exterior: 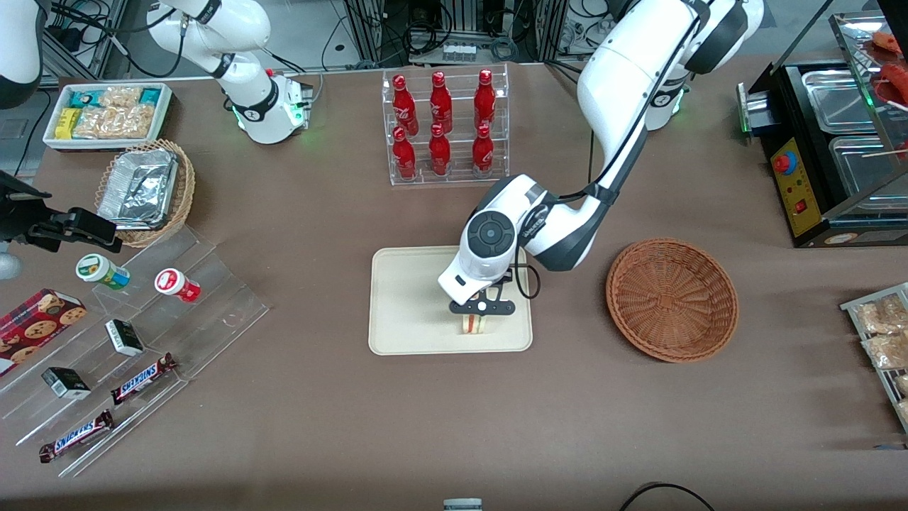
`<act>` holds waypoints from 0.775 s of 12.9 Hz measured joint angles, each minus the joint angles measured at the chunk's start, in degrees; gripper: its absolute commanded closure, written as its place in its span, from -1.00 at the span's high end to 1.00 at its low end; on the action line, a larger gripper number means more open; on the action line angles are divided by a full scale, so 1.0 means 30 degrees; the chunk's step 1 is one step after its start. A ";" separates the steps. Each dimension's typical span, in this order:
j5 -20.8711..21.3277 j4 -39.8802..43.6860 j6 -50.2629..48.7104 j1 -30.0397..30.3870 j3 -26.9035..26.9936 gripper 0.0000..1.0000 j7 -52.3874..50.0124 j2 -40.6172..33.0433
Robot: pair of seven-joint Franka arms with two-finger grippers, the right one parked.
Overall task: Place sandwich from basket to tray
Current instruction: 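Lower the sandwich onto the tray and open the left gripper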
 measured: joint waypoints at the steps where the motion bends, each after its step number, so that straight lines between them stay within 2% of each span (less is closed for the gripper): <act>1: 0.0101 0.0004 0.0045 -0.0042 0.0004 -1.00 -0.0026 0.0100; 3: 0.0453 0.0012 0.0058 -0.0100 0.0004 -0.95 -0.0101 0.0233; 4: 0.0514 0.0013 0.0058 -0.0111 0.0005 -0.05 -0.0115 0.0275; 5: 0.0535 0.0013 0.0059 -0.0112 0.0007 0.71 -0.0120 0.0294; 6: 0.0548 0.0014 0.0060 -0.0113 0.0010 1.00 -0.0121 0.0297; 10: 0.0561 0.0158 0.0062 -0.0116 0.0028 1.00 -0.0177 0.0298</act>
